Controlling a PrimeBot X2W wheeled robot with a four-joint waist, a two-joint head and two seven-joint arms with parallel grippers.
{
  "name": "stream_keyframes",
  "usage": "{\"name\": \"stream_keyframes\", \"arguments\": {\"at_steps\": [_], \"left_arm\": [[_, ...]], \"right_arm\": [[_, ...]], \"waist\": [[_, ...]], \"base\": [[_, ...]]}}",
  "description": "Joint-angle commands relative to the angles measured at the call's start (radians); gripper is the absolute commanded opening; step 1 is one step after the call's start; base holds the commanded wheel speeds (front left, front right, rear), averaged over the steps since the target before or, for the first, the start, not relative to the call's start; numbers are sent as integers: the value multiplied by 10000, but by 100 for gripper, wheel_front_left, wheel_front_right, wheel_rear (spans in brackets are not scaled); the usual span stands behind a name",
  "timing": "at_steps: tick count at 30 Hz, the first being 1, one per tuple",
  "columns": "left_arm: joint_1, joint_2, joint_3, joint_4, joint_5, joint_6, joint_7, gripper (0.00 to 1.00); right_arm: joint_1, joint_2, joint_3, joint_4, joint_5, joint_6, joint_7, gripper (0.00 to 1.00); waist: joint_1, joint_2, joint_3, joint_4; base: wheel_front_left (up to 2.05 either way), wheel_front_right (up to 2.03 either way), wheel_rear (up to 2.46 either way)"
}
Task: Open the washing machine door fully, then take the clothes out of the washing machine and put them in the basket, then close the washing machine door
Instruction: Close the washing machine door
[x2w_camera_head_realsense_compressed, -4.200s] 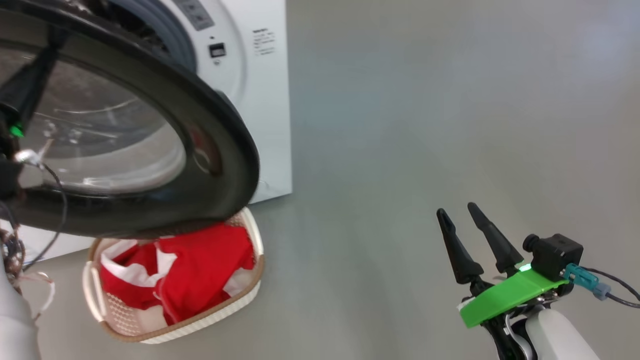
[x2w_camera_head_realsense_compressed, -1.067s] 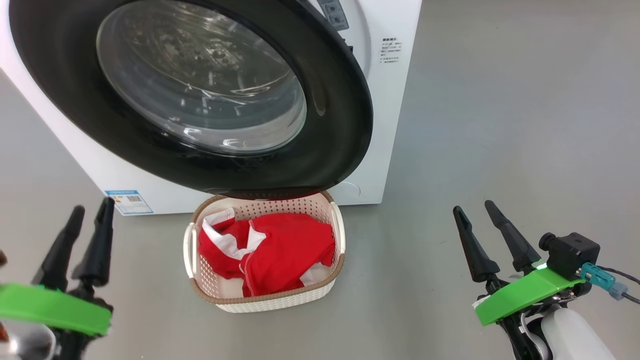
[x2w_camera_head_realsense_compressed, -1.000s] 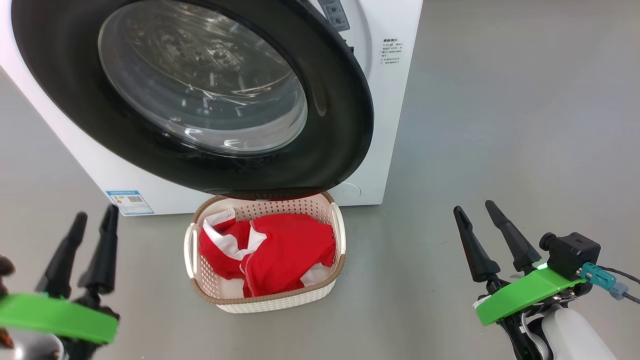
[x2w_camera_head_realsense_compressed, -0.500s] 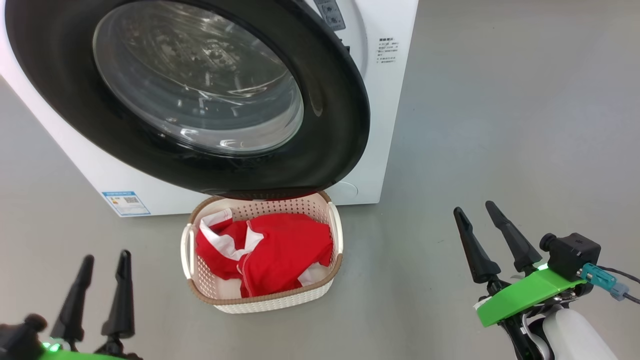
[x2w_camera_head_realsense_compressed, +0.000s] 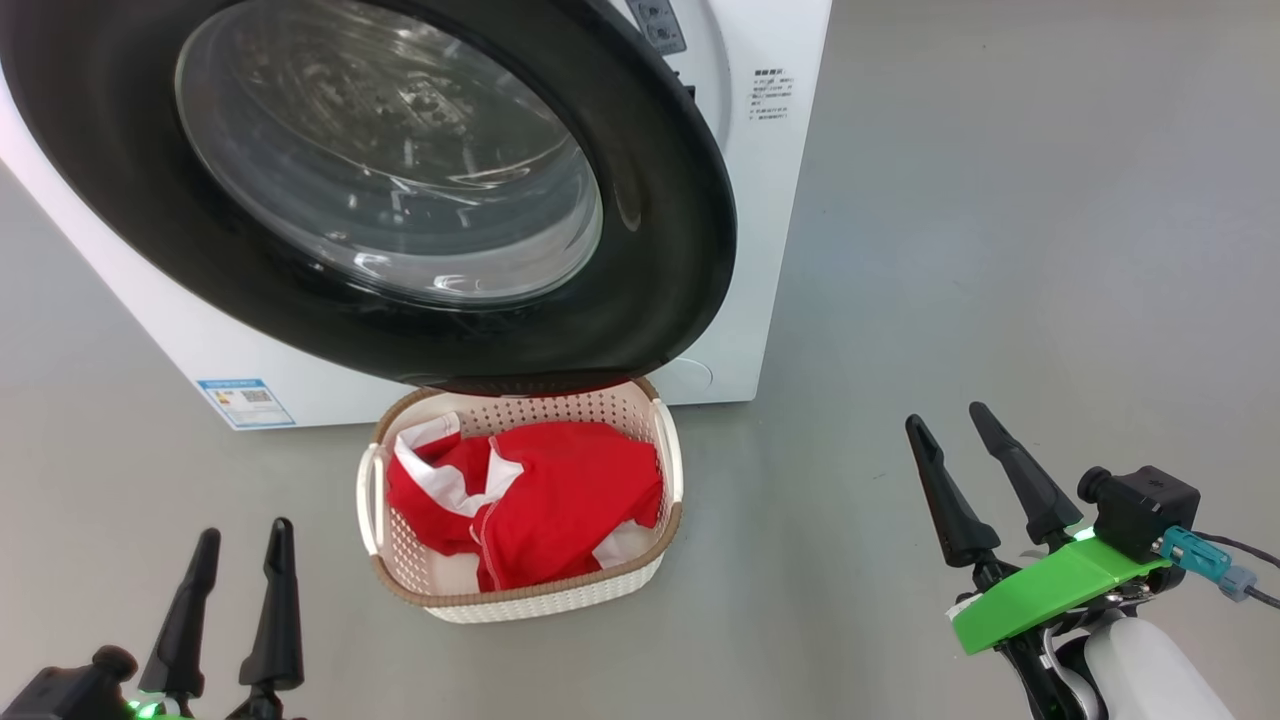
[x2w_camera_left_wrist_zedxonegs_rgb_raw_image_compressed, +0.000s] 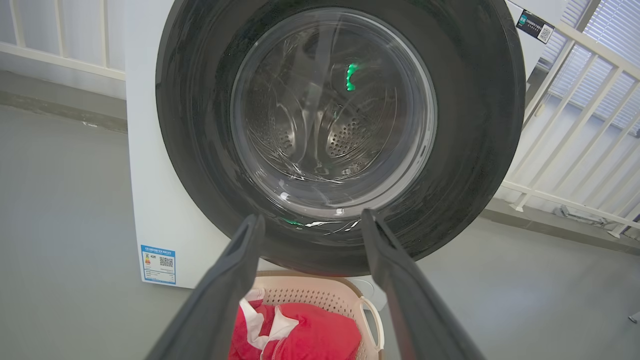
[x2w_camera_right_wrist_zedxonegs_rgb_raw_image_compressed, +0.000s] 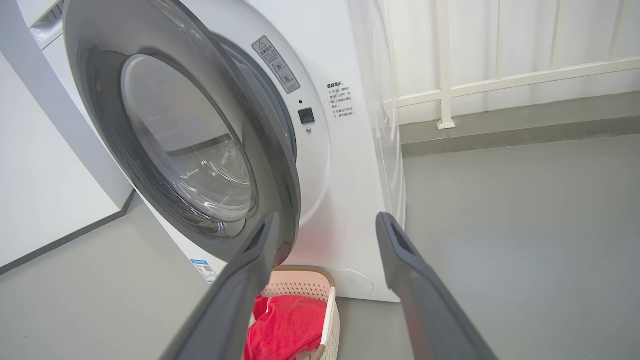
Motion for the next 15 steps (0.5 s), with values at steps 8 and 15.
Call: {"name": "stream_keyframes", "arguments": {"at_steps": [8,15], "left_arm": [[-295,139,281,-135,273,51,-151,100],[-253,78,253,-145,323,99,-168,100]], "right_arm": [[-57,-63,251,-308,25,16,-120,100],[-48,-86,323,-319,8,16,-120,100]], "waist": [[-1,0,39,27],[-1,0,4,72]], "base": [[0,0,0],[0,0,0]]}}
